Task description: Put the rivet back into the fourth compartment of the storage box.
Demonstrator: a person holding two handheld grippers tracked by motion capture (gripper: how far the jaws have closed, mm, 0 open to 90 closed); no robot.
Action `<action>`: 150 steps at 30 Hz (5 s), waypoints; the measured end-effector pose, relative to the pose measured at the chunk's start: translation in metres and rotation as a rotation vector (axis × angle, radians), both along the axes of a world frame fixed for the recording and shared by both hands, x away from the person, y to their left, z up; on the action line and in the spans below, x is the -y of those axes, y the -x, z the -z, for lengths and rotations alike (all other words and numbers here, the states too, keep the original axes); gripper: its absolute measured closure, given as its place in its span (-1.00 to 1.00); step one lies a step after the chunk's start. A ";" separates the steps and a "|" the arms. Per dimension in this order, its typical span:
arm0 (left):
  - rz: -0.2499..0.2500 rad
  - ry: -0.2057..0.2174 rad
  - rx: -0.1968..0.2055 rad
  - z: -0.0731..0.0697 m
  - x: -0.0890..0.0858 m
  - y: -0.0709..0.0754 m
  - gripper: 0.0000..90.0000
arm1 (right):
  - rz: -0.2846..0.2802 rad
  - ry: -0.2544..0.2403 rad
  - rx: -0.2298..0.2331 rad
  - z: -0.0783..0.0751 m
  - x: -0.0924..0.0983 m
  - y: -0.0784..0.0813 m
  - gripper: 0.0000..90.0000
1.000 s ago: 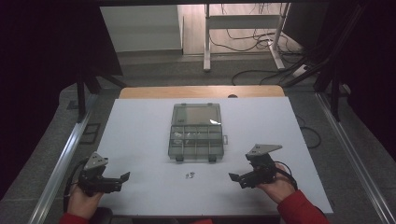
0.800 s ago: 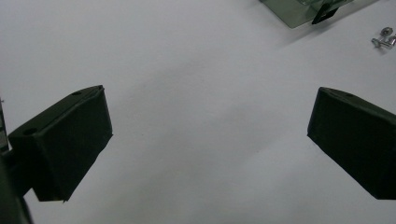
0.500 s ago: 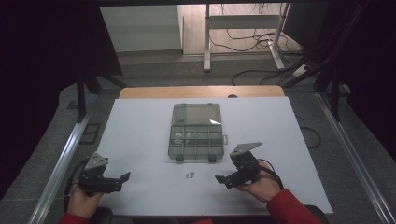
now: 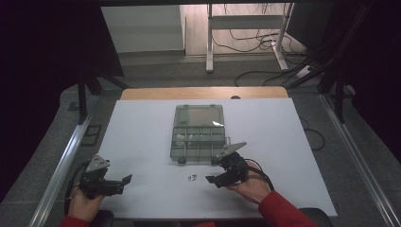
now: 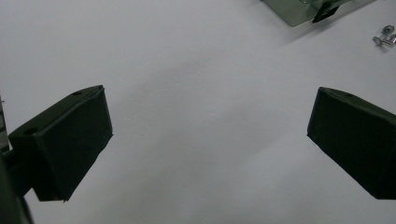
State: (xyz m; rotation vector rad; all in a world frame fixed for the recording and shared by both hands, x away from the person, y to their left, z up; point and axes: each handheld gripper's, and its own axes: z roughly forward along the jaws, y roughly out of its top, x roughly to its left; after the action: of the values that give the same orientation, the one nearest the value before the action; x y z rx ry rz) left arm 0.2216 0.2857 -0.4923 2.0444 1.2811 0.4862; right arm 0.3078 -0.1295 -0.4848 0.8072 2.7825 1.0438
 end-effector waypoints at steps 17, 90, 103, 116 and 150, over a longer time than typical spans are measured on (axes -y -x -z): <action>0.003 -0.005 0.000 0.000 0.000 0.000 -0.99 | -0.133 0.052 -0.005 0.015 -0.047 -0.014 0.40; 0.017 -0.018 -0.026 0.002 0.003 -0.002 -0.96 | 0.073 -0.050 0.127 -0.024 0.007 -0.073 0.82; 0.019 -0.019 -0.027 0.002 0.003 -0.003 -0.96 | 0.138 -0.050 0.131 -0.016 0.014 -0.100 0.82; 0.020 -0.023 -0.028 0.003 0.004 -0.003 -0.96 | 0.156 -0.010 0.130 -0.005 0.014 -0.116 0.80; 0.024 -0.020 -0.026 0.002 0.003 -0.003 -0.96 | 0.115 -0.042 0.125 -0.024 0.016 -0.078 -0.23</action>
State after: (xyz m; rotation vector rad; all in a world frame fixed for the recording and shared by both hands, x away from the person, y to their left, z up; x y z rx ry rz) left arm 0.2243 0.2823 -0.4945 2.0863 1.2706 0.4651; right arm 0.3860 -0.1459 -0.4605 0.8633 2.5861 1.0964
